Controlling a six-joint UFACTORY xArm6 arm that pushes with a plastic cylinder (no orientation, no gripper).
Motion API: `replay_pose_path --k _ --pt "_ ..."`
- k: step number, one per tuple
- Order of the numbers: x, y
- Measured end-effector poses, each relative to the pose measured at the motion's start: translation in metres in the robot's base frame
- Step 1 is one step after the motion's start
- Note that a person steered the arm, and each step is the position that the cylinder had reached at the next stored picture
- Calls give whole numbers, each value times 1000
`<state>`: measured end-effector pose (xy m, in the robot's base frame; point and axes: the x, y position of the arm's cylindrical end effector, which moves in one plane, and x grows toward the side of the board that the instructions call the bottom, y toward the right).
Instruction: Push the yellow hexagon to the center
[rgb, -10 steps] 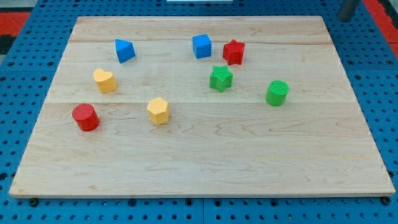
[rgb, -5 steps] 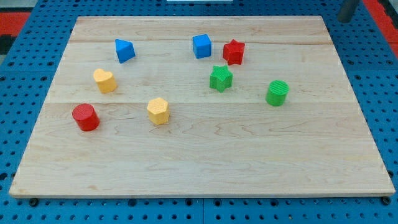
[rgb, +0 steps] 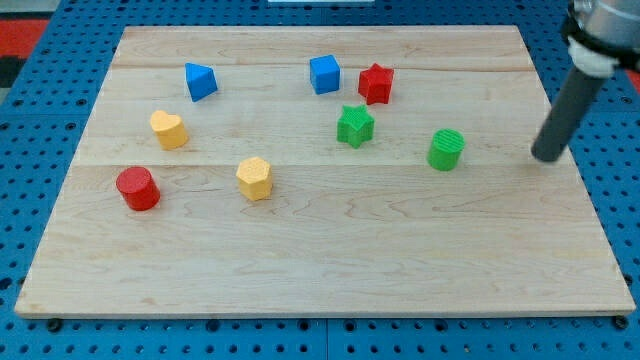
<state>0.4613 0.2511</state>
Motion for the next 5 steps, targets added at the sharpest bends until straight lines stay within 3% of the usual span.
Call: replay_pose_path --k 1,2,3,4,5 --pt "51 -21" --pt "95 -100" --pt "110 -149" --pt "109 -214" --pt "69 -289"
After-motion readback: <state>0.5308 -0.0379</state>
